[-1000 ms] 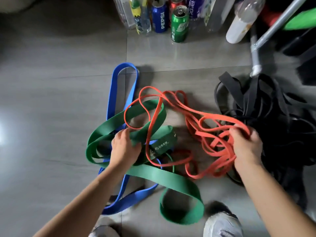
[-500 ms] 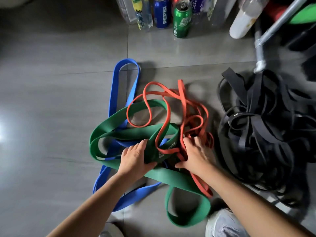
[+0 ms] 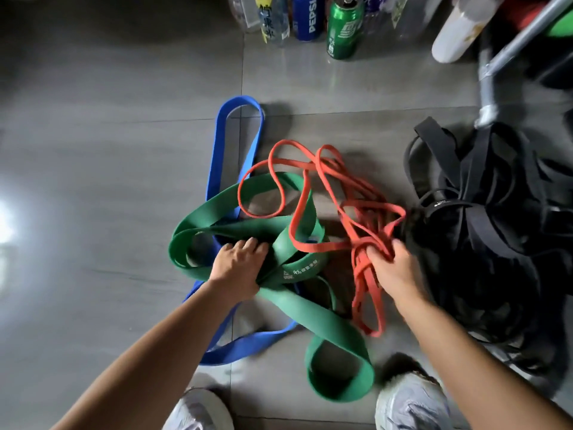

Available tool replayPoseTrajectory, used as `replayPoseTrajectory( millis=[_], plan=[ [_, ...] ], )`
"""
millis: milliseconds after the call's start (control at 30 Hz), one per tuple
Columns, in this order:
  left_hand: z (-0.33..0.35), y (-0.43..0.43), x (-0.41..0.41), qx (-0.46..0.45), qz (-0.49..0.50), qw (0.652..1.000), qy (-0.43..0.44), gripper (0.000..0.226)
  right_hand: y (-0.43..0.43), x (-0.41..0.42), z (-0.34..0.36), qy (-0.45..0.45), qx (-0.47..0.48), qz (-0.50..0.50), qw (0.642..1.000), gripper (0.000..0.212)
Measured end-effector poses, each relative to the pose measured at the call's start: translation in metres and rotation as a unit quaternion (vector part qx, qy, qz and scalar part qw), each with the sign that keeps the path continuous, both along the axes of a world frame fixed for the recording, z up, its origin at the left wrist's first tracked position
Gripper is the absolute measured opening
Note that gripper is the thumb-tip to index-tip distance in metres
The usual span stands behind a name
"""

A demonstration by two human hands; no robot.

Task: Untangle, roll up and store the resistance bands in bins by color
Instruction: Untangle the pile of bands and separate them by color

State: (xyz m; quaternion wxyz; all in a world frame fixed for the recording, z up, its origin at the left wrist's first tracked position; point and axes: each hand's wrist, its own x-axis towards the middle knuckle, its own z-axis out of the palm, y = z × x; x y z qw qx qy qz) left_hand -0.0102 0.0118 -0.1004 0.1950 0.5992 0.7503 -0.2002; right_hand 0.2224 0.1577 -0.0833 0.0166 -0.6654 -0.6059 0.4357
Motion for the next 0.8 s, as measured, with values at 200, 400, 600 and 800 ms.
replayPoseTrajectory(
  millis=[200,400,600,800],
  plan=[
    [0.010,-0.003,-0.017,-0.081,0.055,0.994,0.053,0.053,0.024,0.010,0.011,-0.005,0.050,-0.042,0.998,0.030],
    [0.038,-0.042,-0.094,-0.045,-0.005,0.982,0.182,0.035,0.022,-0.002,0.007,0.005,0.076,0.021,0.997,0.028],
    [0.063,-0.088,-0.153,-0.162,0.034,0.952,0.256,0.029,0.046,-0.011,0.036,0.054,0.133,-0.045,0.989,0.037],
    [0.067,-0.039,-0.114,-0.199,0.099,0.943,0.248,0.056,0.010,-0.031,0.019,-0.008,0.012,0.157,0.987,0.037]
  ],
)
